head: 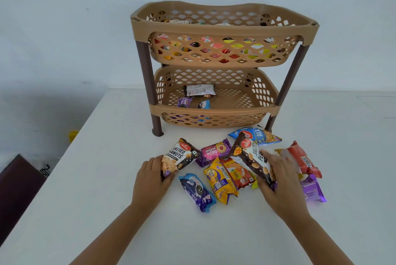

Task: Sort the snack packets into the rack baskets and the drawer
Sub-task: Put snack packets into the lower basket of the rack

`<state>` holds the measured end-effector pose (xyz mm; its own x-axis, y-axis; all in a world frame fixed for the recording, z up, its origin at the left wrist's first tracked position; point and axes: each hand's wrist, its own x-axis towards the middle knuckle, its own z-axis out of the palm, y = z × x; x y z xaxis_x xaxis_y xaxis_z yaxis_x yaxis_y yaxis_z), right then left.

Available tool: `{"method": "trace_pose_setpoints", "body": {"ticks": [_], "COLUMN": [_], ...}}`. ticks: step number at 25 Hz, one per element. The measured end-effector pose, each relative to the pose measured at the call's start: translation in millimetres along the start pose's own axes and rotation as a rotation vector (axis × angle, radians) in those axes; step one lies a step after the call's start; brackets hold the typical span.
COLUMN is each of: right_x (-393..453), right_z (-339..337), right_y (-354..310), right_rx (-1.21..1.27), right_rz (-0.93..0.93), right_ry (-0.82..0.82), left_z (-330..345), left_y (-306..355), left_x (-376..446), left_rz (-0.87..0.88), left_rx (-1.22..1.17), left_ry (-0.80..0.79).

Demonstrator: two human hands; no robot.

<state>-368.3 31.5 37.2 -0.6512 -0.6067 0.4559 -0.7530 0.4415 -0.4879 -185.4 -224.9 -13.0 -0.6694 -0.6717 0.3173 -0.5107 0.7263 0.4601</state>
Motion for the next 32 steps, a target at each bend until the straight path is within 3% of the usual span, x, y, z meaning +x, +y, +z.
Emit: {"method": "trace_pose_setpoints", "body": {"ticks": [8,14,20,28,32], "right_x": [96.8,170.7,226.7,268.4,273.2], "right_z": [4.6,23.4,44.2,58.1,63.0], "right_y": [-8.2,-5.3,18.7,42.0,44.6], "right_rx": [-0.001,-0.120,-0.251,-0.493,-0.496], "right_rz": [-0.042,-0.101,-0.014,0.028,0.113], "right_ry": [0.046,0.080,-0.075,-0.220,-0.271], "left_z": [-29.7,-34.4,-0.3,42.7,55.7], "left_y": [55.6,74.0,100.6,155.2,161.8], "left_x": [66.6,139.5,192.1,233.3,239.8], "left_rz": [0.115,0.091,-0.017,0.017,-0.023], "left_rx": [-0.016,0.145,0.171,0.241,0.278], "left_ry": [0.236,0.264,0.085,-0.085,-0.269]}}
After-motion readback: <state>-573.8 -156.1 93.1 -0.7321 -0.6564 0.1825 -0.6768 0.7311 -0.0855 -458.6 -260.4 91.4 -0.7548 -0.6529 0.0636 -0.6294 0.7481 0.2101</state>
